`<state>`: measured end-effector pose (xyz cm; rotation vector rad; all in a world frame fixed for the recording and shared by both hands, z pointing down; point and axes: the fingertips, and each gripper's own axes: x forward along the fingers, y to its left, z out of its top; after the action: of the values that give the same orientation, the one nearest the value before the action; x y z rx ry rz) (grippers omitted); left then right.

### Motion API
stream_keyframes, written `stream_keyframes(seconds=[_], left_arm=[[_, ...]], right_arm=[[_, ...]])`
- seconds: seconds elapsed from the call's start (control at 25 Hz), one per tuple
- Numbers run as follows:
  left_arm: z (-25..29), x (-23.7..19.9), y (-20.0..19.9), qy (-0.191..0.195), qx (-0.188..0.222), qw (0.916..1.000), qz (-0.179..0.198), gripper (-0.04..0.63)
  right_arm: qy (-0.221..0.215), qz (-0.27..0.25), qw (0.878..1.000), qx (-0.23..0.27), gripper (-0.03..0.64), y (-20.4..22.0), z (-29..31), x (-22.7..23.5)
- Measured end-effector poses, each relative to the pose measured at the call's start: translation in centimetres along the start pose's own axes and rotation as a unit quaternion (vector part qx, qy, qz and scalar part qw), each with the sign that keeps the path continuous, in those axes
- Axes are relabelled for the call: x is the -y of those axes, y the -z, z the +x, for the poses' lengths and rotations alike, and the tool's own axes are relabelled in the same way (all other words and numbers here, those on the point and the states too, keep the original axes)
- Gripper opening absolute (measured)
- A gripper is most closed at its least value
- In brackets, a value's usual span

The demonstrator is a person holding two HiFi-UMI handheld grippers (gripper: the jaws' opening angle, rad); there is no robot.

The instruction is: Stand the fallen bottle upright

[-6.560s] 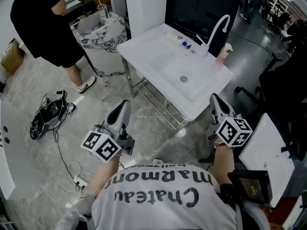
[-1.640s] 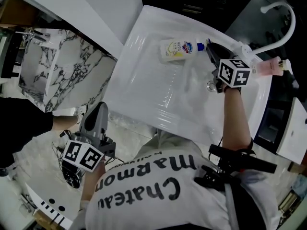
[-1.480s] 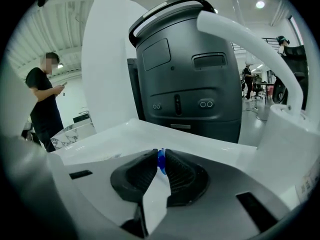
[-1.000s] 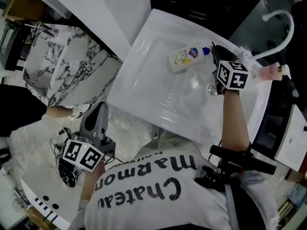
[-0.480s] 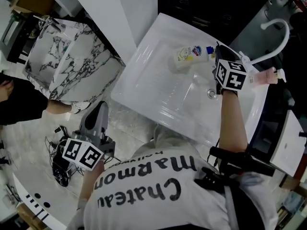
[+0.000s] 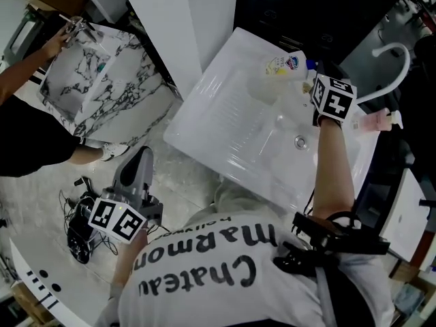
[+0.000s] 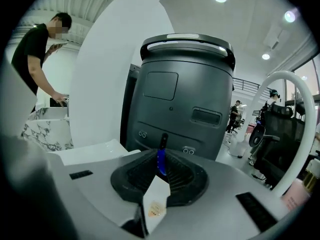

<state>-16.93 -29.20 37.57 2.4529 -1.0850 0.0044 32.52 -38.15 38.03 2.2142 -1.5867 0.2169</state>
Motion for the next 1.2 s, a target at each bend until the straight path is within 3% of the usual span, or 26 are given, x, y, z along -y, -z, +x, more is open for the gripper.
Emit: stream_keyframes(seconds=[0.36,0.68,1.0,1.2], left_arm=[[-0.7,-0.7,-0.2,-0.021,0.009,0.9997,-0.008,0.014],[-2.2,-1.7,0.3,-0.051,0.019,0.9984,-0.018,0.014],[-3.9,-2.7,0.3,-0.077,0.028,0.9963,-0.026,0.014],[-4.5,-3.0,0.3,-0.084,0.036,0.9953,-0.033,0.014]], right_arm=[[0.019,-0.054,0.998,-0.002,0.047,-2.3,2.6,-0.4],[0.017,-0.16,0.987,0.008,0.048,-4.5,4.3,-2.6],[0.013,-0.249,0.968,0.033,0.048,-6.9,4.9,-5.3],[0.016,-0.32,0.945,0.063,0.048,-8.3,4.6,-7.6]])
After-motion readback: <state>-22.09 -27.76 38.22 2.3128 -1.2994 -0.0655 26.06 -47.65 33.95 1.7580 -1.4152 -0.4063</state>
